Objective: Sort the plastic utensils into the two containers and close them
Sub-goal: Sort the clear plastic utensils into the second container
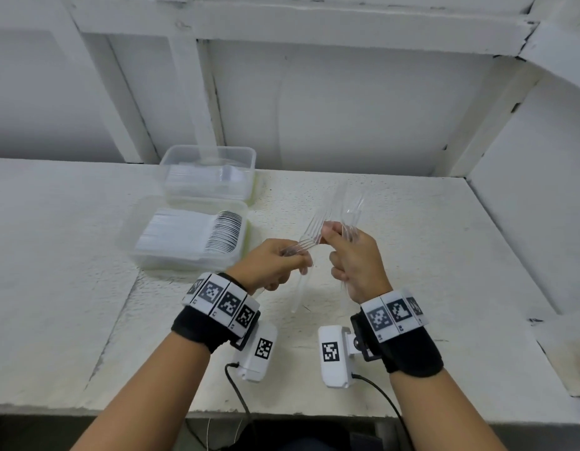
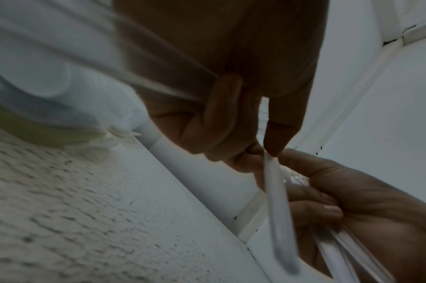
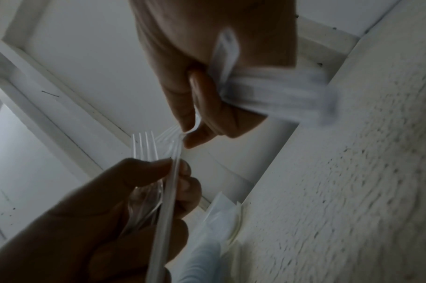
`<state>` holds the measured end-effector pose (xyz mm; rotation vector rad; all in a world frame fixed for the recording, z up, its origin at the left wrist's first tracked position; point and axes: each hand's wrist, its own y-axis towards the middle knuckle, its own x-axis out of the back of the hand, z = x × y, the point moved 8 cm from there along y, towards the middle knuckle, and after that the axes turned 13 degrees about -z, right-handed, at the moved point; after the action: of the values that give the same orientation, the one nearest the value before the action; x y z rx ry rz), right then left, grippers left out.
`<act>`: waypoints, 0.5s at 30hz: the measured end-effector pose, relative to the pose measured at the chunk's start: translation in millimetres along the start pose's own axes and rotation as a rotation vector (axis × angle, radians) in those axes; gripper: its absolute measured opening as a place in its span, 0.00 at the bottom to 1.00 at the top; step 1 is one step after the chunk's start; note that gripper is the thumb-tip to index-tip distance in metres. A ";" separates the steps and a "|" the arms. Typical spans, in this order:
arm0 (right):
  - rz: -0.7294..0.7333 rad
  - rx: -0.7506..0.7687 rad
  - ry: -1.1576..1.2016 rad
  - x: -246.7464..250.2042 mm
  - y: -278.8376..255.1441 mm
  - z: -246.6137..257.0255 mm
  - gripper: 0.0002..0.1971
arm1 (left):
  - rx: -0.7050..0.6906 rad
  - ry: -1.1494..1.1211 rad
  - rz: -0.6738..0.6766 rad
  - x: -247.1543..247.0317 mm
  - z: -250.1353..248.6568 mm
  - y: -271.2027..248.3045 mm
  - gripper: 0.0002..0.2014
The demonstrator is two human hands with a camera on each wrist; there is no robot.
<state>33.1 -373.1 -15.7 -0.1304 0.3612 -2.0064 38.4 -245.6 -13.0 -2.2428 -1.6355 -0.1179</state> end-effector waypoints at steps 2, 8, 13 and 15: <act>0.001 -0.001 0.014 -7.0 -4.9 -3.2 0.03 | 0.002 -0.012 -0.020 8.5 3.8 -6.3 0.11; -0.058 0.042 0.056 -12.4 -12.8 -3.1 0.07 | 0.121 -0.257 -0.206 29.8 24.7 -13.8 0.05; -0.026 0.063 -0.008 -19.8 -19.1 -8.3 0.07 | 0.099 -0.335 -0.230 32.5 27.1 -18.1 0.06; -0.020 0.087 -0.039 -22.6 -21.7 -8.7 0.07 | 0.068 -0.362 -0.235 31.6 24.3 -19.3 0.06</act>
<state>22.5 -342.4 -15.7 -0.1190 0.2476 -2.0331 27.1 -203.7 -22.4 -2.1026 -2.0518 0.2979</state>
